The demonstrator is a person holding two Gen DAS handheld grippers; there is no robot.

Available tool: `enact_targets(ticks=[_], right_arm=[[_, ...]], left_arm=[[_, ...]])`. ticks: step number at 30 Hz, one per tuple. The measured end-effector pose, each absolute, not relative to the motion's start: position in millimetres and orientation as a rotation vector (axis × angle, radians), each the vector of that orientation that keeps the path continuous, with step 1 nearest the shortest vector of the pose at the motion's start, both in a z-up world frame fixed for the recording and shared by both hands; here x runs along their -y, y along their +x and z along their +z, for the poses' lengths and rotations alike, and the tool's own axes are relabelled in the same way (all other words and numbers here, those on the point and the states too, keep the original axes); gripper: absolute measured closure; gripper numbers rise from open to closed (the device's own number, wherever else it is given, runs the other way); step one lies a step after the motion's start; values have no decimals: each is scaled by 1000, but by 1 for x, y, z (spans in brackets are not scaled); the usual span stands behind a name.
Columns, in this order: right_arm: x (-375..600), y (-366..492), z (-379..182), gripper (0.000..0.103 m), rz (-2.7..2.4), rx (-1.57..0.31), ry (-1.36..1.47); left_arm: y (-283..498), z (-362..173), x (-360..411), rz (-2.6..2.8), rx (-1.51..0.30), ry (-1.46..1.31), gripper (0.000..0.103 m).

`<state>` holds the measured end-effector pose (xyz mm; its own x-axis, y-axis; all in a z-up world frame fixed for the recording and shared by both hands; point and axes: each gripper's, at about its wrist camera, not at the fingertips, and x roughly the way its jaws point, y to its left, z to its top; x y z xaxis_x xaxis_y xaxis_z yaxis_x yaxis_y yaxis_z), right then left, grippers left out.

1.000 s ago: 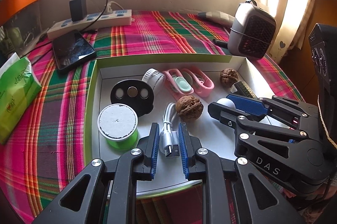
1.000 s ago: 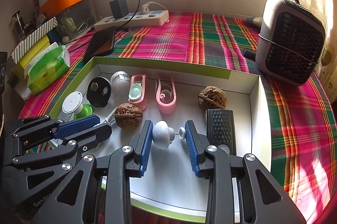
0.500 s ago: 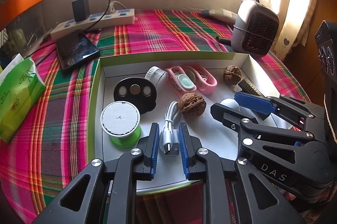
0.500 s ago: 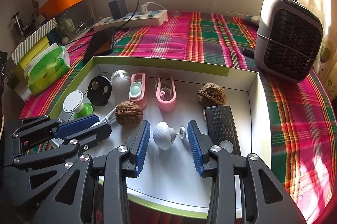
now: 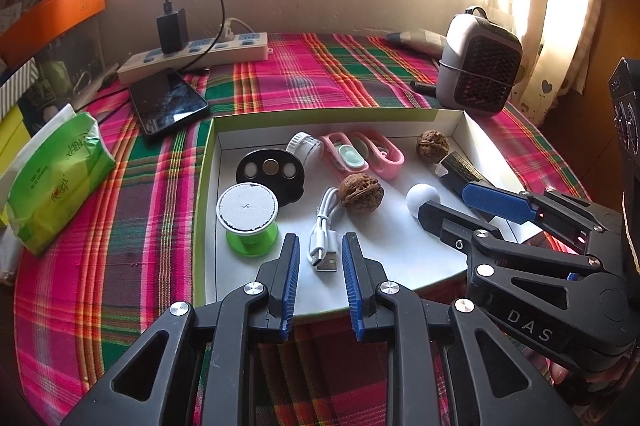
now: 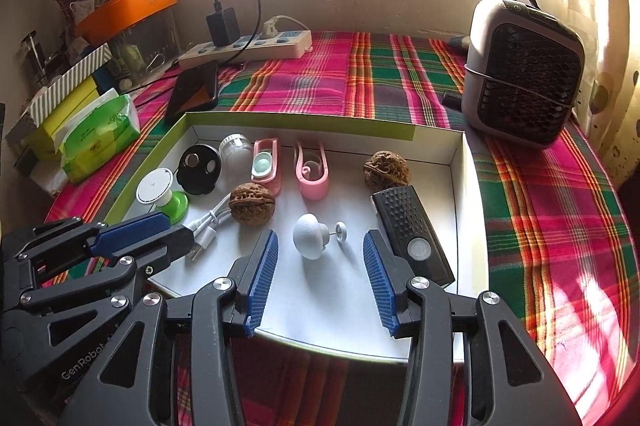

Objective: Organize objects

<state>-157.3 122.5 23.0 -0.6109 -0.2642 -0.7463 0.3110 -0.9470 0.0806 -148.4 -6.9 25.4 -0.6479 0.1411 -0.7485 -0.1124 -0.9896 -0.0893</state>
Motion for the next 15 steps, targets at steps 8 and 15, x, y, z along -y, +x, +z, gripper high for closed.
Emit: enact_targets(ticks=[8, 15], right_arm=[[-124, -139, 31, 57, -2596, -75, 1154], [-128, -118, 42, 57, -2619, -67, 1114]], left_arm=[[-129, 36, 5, 2771, 33, -1204, 83], [-108, 44, 4, 2810, 30, -1176, 83]])
